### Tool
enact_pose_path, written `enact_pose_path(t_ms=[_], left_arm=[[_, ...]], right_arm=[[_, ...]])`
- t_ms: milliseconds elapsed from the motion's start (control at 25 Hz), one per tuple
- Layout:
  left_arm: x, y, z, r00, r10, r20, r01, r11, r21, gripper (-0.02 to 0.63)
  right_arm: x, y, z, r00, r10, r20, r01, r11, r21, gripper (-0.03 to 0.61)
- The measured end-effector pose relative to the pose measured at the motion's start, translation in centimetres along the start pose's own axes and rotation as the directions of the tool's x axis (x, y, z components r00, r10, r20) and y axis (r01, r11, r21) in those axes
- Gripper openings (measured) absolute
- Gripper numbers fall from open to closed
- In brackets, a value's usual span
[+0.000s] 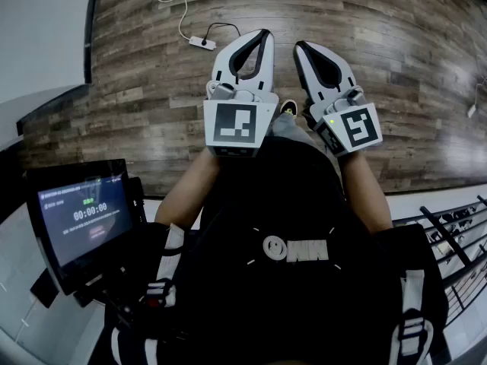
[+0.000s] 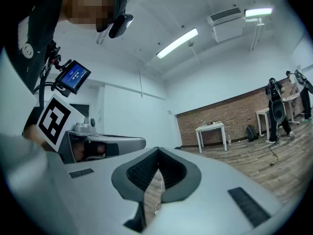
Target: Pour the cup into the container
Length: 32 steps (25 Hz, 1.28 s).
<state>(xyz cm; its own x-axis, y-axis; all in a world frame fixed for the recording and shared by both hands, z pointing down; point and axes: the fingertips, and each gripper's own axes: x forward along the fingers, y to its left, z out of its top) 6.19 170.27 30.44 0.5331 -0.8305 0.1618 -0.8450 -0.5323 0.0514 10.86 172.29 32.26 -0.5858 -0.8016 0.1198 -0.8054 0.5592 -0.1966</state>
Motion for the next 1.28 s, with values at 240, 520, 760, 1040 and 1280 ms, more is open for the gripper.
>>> enact_pose_path(t_ms=[240,520,760,1040,1280], left_arm=[[-0.3,0.1,-0.4,0.998,0.051,-0.047,-0.05,0.998,0.023,0.0],[-0.6,0.5,-0.7,0.997,0.069,-0.043,-0.068,0.998,0.013,0.0],[-1.1,1.2,-1.3,0.994,0.083,-0.073,-0.084,0.996,-0.013,0.0],[0.7,3.2,-1.8,0.993,0.085,-0.077,-0.088,0.995,-0.036,0.0],[0.9,4.2,-2.3,0.996,0.063,-0.069,-0.066,0.997,-0.045,0.0]], right_arm=[[-1.2,-1.4,0.0,0.998,0.025,0.058,-0.025,1.0,0.0,0.005],[-1.7,-1.4,0.3,0.995,0.036,0.094,-0.042,0.997,0.06,0.005],[-1.5,-1.1,-0.3,0.999,0.018,0.044,-0.019,0.999,0.038,0.005],[0.9,-3.0,-1.0,1.0,0.001,0.022,-0.002,0.999,0.042,0.005],[1.9,-1.5,-0.5,0.999,0.035,0.037,-0.034,0.999,-0.011,0.005]])
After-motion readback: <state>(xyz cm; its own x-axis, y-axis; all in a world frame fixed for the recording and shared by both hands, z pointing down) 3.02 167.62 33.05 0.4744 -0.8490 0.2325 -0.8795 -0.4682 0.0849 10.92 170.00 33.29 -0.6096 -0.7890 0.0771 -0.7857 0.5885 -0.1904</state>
